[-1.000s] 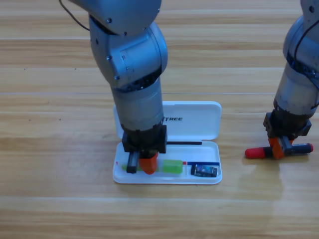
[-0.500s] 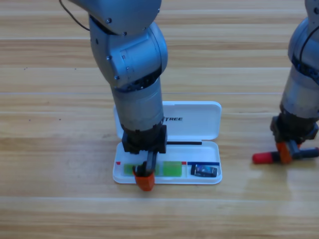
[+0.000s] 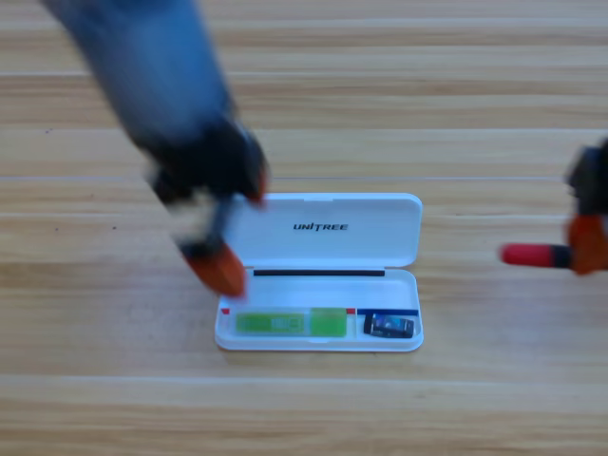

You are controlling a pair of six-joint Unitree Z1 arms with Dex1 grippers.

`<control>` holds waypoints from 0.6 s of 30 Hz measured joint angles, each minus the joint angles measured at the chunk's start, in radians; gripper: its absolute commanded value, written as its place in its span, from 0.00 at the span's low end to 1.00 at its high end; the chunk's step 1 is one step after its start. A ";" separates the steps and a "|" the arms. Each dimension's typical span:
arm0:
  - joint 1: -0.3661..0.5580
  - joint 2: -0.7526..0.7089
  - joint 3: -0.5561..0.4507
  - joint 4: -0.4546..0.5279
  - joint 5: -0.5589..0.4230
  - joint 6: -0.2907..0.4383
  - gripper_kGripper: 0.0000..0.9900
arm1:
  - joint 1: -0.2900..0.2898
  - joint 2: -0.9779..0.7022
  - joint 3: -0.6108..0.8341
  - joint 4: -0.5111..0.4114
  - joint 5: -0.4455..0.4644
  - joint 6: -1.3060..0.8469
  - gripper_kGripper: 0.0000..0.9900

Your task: Clean up eraser and pencils

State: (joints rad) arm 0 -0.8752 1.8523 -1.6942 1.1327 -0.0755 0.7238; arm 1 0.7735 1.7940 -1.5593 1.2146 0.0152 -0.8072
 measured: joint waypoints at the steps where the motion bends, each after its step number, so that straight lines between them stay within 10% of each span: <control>1: 0.026 -0.042 -0.004 0.007 -0.016 0.008 1.00 | 0.020 0.016 -0.030 0.000 0.000 0.014 0.00; 9: 0.323 -0.243 0.062 0.001 -0.122 0.119 1.00 | 0.144 0.231 -0.300 0.001 0.000 0.045 0.00; 18: 0.528 -0.299 0.354 -0.234 -0.231 0.162 1.00 | 0.193 0.456 -0.535 0.013 -0.029 0.045 0.00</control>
State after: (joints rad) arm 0 -0.3477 1.5529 -1.3403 0.8986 -0.3062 0.8859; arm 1 0.9668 2.2501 -2.0940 1.2273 -0.0137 -0.7623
